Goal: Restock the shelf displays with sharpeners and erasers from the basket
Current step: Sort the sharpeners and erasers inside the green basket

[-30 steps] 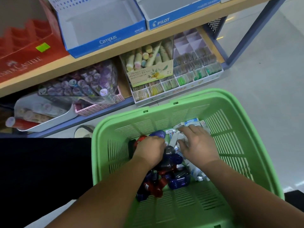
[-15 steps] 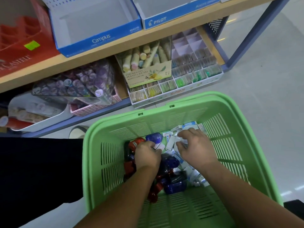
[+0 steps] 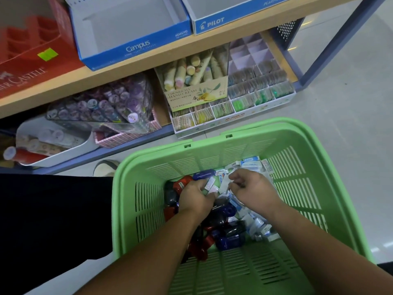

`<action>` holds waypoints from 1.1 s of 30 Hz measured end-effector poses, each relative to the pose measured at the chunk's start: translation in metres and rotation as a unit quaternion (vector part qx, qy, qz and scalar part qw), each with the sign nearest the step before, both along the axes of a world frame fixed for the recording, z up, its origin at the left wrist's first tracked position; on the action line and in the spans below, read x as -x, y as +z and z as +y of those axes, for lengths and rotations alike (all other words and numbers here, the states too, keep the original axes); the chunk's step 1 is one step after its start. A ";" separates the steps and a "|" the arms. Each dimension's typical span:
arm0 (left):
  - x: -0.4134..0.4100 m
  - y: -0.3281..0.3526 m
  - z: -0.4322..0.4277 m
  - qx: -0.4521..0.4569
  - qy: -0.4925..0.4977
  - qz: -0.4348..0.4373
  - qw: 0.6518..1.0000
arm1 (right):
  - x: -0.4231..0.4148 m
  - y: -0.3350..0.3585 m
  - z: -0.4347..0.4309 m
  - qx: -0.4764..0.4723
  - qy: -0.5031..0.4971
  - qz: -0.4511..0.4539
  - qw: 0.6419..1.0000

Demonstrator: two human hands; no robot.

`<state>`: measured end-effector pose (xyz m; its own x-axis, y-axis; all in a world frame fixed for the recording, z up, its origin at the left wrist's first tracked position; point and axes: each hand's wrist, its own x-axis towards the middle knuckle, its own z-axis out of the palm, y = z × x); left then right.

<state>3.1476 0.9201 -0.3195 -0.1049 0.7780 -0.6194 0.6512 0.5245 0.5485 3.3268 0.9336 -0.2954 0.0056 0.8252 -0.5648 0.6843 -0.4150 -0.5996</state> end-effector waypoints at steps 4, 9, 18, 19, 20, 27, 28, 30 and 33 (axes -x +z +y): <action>-0.001 -0.004 0.009 0.042 -0.041 0.014 0.998 | -0.002 0.001 0.004 0.010 -0.012 0.016 1.000; -0.001 -0.010 0.018 0.047 -0.028 0.034 0.998 | -0.002 0.002 0.007 0.014 -0.022 0.019 0.999; -0.002 -0.011 0.015 0.077 -0.003 -0.014 0.997 | -0.002 0.009 0.009 0.022 -0.010 0.012 1.000; -0.003 -0.013 0.015 0.075 0.000 -0.012 0.997 | -0.003 0.009 0.009 0.024 -0.012 0.018 0.999; -0.005 -0.009 0.016 0.074 -0.002 -0.006 0.997 | -0.003 0.009 0.008 0.026 -0.014 0.023 0.999; -0.008 -0.003 0.027 0.075 -0.036 0.038 0.996 | -0.006 0.018 0.000 0.025 -0.014 0.040 0.999; -0.008 -0.003 0.026 0.060 -0.041 0.035 0.997 | -0.008 0.018 -0.001 0.016 -0.016 0.041 0.999; -0.006 0.003 0.023 0.016 -0.047 0.026 0.998 | -0.010 0.018 -0.001 0.004 -0.024 0.045 0.999; -0.003 0.020 0.024 -0.048 -0.031 0.018 0.998 | -0.009 0.025 0.004 0.007 -0.013 0.036 0.999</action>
<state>3.1504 0.9445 -0.2992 -0.0749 0.8397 -0.5378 0.7013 0.4278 0.5703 3.3362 0.9377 -0.2707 -0.0142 0.8175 -0.5758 0.6292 -0.4403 -0.6405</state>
